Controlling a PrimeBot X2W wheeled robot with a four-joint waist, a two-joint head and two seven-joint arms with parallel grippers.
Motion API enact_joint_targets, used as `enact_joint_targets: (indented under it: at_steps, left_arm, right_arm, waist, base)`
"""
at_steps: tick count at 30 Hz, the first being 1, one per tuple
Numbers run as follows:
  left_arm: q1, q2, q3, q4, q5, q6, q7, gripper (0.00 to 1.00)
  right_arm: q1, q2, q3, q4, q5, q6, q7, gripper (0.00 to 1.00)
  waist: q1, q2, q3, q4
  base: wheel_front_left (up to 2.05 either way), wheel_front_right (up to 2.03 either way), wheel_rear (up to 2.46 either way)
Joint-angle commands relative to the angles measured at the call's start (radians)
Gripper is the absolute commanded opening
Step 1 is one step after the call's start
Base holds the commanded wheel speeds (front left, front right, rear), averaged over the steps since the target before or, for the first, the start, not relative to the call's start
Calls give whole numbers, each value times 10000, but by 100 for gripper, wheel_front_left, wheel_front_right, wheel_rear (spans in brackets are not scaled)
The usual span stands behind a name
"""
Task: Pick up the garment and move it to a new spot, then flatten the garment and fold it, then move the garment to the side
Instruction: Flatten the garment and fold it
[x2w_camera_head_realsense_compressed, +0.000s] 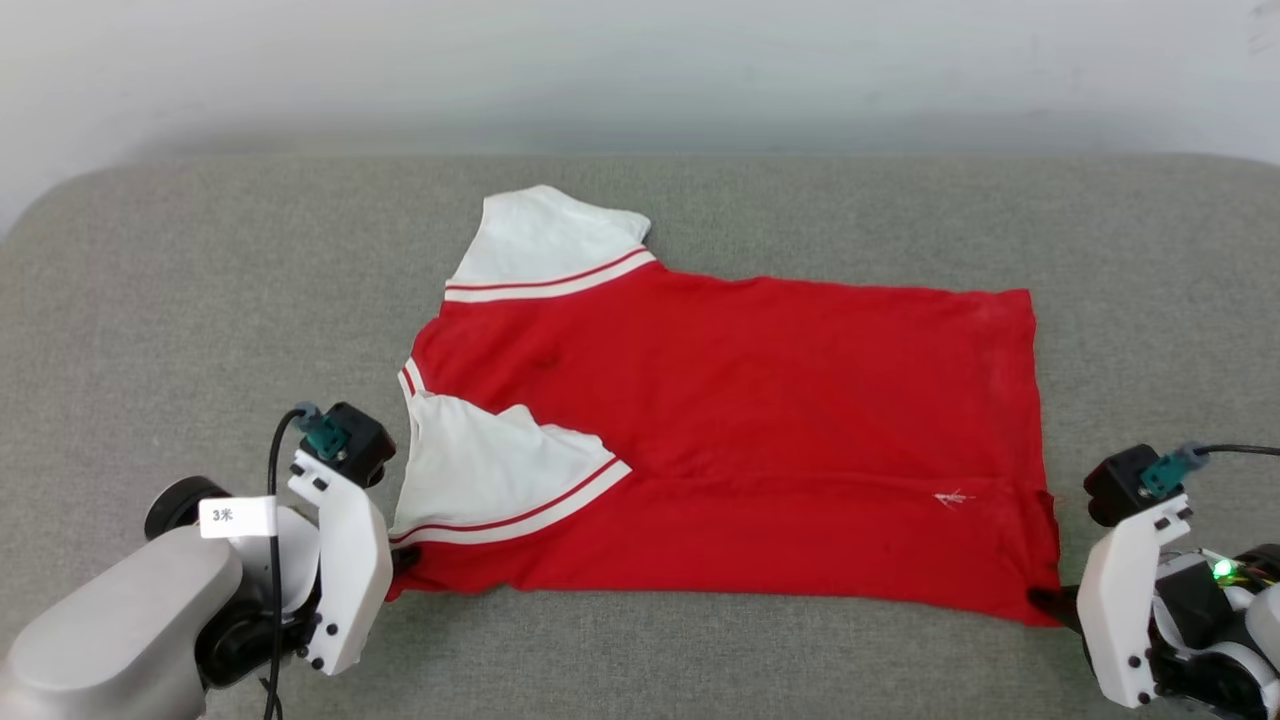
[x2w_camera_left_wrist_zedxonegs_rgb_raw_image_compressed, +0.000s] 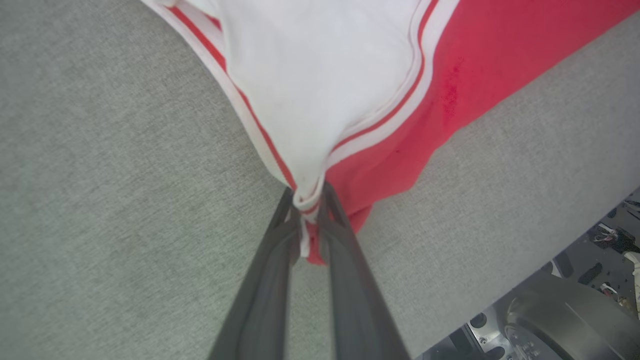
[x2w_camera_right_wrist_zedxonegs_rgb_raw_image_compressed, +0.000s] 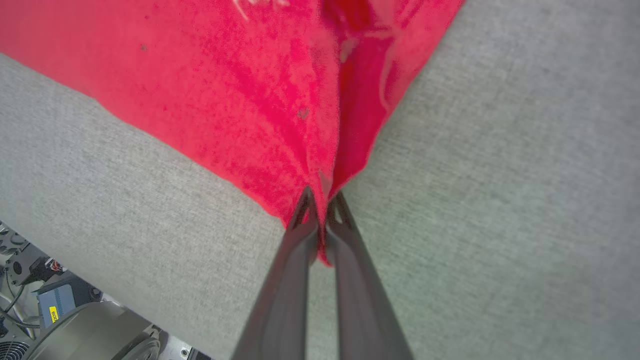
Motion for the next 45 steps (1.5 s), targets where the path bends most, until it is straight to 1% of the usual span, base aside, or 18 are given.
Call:
enact_joint_targets:
  at_steps: [1,8,13,17,19,22,23,24,25,26,28,31,32,35,37,40,42,45]
  left_arm:
    - [164,71,9,-36,-76,53,-49,0]
    - [740,646,53,-714,-290,311,-133,0]
    - [1338,989,42,-1326,-546,647,-230,0]
    - [1720,1074,9,-1390,-669,878,-394,0]
    - [1849,972,-38,-1292,-709,946,-419,0]
    - [1914,778,-105,-1039,-717,933,-474,0]
    - [1895,734,-109,-962,-702,923,-509,0]
    - [1872,694,-78,-877,-692,942,-571,20]
    - [1836,655,-34,-820,-642,965,-682,98]
    - [1797,634,13,-770,-611,975,-788,100]
    - [1738,685,93,-772,-556,982,-958,100]
    - [1614,848,305,-909,-551,1016,-1279,100]
    - [1543,902,409,-1005,-528,976,-1458,100]
    - [1269,1114,798,-1122,-281,1136,-2061,100]
    - [982,1193,1017,-1103,12,1321,-2448,100]
    - [463,1094,1360,-1016,190,1467,-2832,100]
    - [-18,1045,1555,-896,363,1494,-2954,100]
    - [-774,894,1773,-639,451,1354,-2873,100]
  right_arm:
    - [189,-130,15,-53,52,-11,-44,0]
    - [793,-921,-562,-1062,509,-11,-340,0]
    - [1569,-1268,-975,-1515,581,-13,-72,0]
    - [1942,-1078,-1245,-1463,461,-15,103,0]
    - [2010,-919,-1279,-1327,323,-15,147,0]
    - [1939,-635,-1319,-1071,60,-15,3,0]
    - [1920,-530,-1337,-993,2,-13,-58,4]
    - [1909,-440,-1374,-942,-58,-13,-180,29]
    - [1874,-396,-1449,-931,-194,-13,-362,100]
    - [1847,-331,-1538,-921,-285,-13,-555,100]
    - [1891,-141,-1721,-1026,-311,-10,-940,100]
    - [1971,0,-2153,-1271,-679,-11,-1716,100]
    - [1985,103,-2339,-1387,-844,-11,-2056,100]
    - [1895,518,-3250,-1640,-1792,-10,-3462,100]
    - [1824,1023,-3794,-1852,-2482,-10,-4380,100]
    - [1825,1757,-4552,-2260,-3483,-12,-5500,100]
    - [1873,2285,-4870,-2575,-4006,-12,-6001,100]
    - [1958,2970,-5170,-3126,-4647,-12,-6532,100]
  waist:
    - [0,0,-234,-66]
    - [0,0,-697,-146]
    - [0,0,-705,-186]
    - [0,0,-487,-221]
    - [0,0,-345,-228]
    - [0,0,-215,-204]
    - [0,0,-197,-190]
    - [0,0,-194,-178]
    - [0,0,-211,-163]
    - [0,0,-247,-148]
    - [0,0,-355,-134]
    - [0,0,-522,-135]
    - [0,0,-565,-148]
    - [0,0,-608,-210]
    - [0,0,-540,-311]
    - [0,0,-346,-470]
    - [0,0,-135,-604]
    - [0,0,275,-855]
  base:
    - [0,0,0]
    - [0,0,0]
    - [0,0,0]
    - [0,0,0]
    - [0,0,0]
    - [0,0,0]
    - [0,0,0]
    - [0,0,0]
    - [0,0,0]
    - [0,0,0]
    - [0,0,0]
    - [0,0,0]
    - [0,0,0]
    - [0,0,0]
    - [0,0,0]
    - [0,0,0]
    - [0,0,0]
    - [0,0,0]
